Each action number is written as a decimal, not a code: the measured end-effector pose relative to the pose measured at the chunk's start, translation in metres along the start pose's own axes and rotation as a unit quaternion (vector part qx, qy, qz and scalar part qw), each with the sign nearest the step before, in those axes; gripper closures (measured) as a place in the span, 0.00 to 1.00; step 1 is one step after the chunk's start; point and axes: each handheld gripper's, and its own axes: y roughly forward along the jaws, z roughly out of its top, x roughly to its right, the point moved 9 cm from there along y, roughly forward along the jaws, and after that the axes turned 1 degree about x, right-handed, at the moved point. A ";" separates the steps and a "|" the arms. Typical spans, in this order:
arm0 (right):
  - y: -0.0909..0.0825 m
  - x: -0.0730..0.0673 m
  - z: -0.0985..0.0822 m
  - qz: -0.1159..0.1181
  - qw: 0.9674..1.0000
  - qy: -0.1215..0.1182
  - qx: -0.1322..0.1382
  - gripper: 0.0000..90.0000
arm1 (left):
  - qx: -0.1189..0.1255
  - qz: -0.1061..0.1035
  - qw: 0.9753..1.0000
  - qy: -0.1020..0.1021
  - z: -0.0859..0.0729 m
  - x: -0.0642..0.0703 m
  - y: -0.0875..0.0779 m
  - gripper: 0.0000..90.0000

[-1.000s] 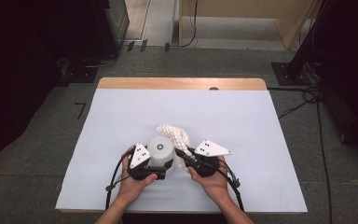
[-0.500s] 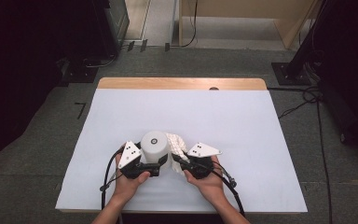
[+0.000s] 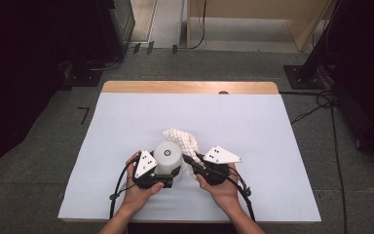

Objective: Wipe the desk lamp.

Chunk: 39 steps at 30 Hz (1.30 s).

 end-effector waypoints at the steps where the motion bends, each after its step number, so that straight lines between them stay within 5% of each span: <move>1: 0.001 0.001 -0.002 0.000 1.000 -0.002 -0.003 0.88 | 0.004 0.001 1.000 0.000 0.001 -0.001 -0.001 0.09; 6: 0.009 0.003 -0.016 -0.017 0.999 -0.012 -0.026 0.88 | 0.016 0.029 0.999 -0.012 0.003 -0.018 -0.005 0.09; 10: 0.007 0.010 -0.015 -0.030 0.999 -0.005 -0.021 0.88 | 0.004 0.055 0.998 0.004 -0.003 -0.027 -0.001 0.09; 18: 0.007 0.014 -0.020 -0.040 0.999 -0.008 -0.026 0.88 | -0.002 0.063 0.998 0.003 -0.010 -0.032 0.001 0.07; 20: 0.007 0.014 -0.020 -0.040 0.999 -0.009 -0.027 0.87 | -0.002 0.082 0.997 -0.013 -0.007 -0.033 -0.002 0.02; 28: 0.006 0.019 -0.019 -0.048 0.999 0.000 -0.019 0.87 | -0.024 0.144 0.989 -0.018 -0.005 -0.025 -0.005 0.02; 32: 0.008 0.018 -0.023 -0.046 0.999 -0.001 -0.025 0.87 | -0.037 0.147 0.988 -0.013 -0.011 -0.025 0.002 0.05; 39: 0.013 0.016 -0.029 -0.041 0.999 0.004 -0.034 0.87 | -0.020 0.105 0.994 -0.031 -0.008 -0.029 -0.001 0.09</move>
